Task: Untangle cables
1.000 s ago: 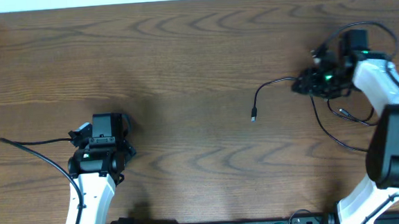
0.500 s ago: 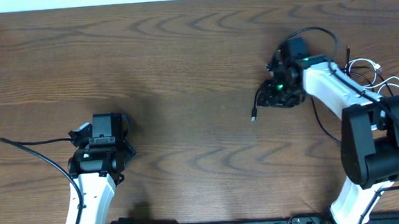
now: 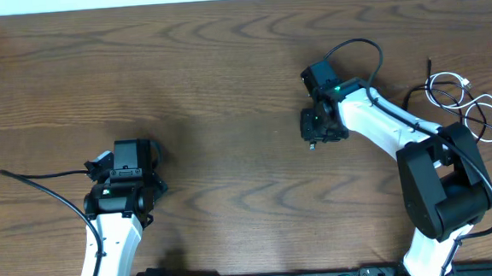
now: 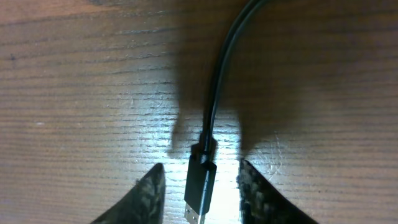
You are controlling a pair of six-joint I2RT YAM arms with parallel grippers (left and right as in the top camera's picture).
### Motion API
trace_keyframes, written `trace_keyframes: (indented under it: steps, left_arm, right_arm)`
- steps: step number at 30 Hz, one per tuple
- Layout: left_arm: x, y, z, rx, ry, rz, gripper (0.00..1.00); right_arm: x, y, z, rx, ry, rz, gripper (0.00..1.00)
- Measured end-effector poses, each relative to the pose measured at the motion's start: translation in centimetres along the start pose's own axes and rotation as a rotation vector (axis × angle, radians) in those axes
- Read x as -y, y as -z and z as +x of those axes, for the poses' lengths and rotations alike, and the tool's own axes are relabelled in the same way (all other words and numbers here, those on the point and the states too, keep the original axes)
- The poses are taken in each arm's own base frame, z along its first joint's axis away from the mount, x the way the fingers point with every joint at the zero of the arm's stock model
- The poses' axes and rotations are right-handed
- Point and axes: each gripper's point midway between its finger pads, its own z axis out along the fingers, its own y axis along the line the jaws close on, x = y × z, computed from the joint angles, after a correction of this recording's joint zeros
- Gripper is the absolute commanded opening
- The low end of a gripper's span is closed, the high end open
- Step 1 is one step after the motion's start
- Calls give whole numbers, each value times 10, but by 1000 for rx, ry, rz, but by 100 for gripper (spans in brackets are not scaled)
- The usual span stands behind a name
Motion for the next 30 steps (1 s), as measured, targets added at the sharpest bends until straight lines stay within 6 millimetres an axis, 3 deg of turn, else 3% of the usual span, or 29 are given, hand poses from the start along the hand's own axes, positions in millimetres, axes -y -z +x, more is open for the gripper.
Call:
trace_keyframes:
  steps: [8,13,17,22,27,30]
  left_arm:
    - [0,0,0,0,0,0,98]
    - [0,0,0,0,0,0,98]
    - [0,0,0,0,0,0,98]
    - [0,0,0,0,0,0,98]
    - [0,0,0,0,0,0,98]
    - [0,0,0,0,0,0,98]
  right_arm:
    - [-2,-1,2,16,-43,27,27]
    - [-1,-7,6,21,-60,36,17]
    - [1,-10,6,33,-62,38,1]
    - [3,-9,8,28,-36,48,1]
    - [29,0,24,-44,15,148,1]
    - [48,22,11,4,0,201,1]
